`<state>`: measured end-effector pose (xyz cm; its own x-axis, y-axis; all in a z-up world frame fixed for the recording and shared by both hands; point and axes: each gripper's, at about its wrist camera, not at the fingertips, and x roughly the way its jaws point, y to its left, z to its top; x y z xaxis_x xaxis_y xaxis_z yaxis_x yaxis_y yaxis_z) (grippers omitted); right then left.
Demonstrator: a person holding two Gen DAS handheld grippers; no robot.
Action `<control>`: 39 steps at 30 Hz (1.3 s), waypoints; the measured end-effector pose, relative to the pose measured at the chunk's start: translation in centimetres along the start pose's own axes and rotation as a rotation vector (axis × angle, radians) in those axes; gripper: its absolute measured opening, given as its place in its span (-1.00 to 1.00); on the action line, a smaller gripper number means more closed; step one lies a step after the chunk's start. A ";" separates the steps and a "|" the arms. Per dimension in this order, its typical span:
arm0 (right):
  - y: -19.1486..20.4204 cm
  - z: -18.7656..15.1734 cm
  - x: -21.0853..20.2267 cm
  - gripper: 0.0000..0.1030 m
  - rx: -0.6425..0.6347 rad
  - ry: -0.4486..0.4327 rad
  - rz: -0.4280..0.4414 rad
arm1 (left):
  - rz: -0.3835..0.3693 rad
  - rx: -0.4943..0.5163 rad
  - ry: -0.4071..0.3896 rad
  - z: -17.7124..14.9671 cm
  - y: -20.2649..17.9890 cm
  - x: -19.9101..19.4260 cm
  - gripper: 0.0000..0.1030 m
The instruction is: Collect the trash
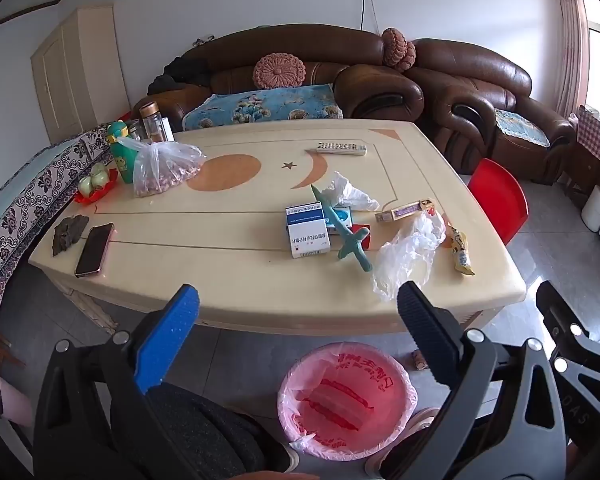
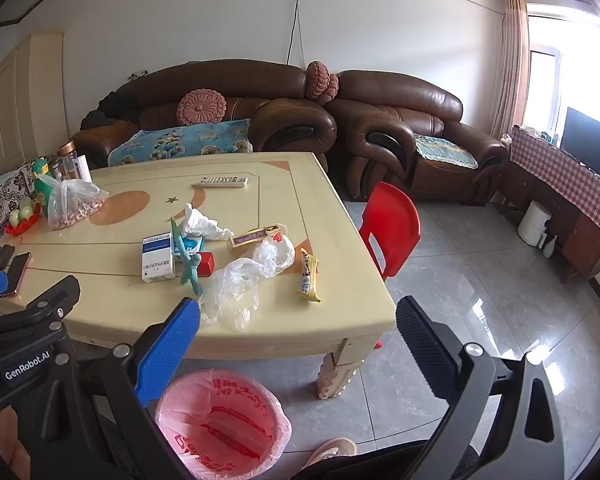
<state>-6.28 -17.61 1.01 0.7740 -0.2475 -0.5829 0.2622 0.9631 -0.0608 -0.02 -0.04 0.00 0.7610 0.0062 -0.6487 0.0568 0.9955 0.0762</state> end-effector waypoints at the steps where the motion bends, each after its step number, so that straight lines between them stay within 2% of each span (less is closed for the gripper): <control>1: 0.0 0.0 0.0 0.87 0.001 -0.002 0.001 | 0.002 0.000 0.002 0.0 0.0 0.0 0.88; 20: 0.0 -0.1 -0.1 0.87 0.002 -0.002 0.001 | -0.017 0.003 -0.013 -0.7 -0.4 0.0 0.88; 28: -0.2 0.1 -0.1 0.87 0.004 -0.001 0.001 | -0.034 0.016 0.020 -0.5 -0.3 0.4 0.88; 39: -0.4 0.0 0.3 0.87 0.007 0.003 0.001 | -0.031 0.028 0.023 -0.6 -0.5 0.8 0.88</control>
<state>-6.13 -18.05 0.81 0.7724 -0.2466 -0.5853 0.2655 0.9625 -0.0551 0.18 -0.52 -0.98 0.7437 -0.0220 -0.6681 0.0985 0.9922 0.0769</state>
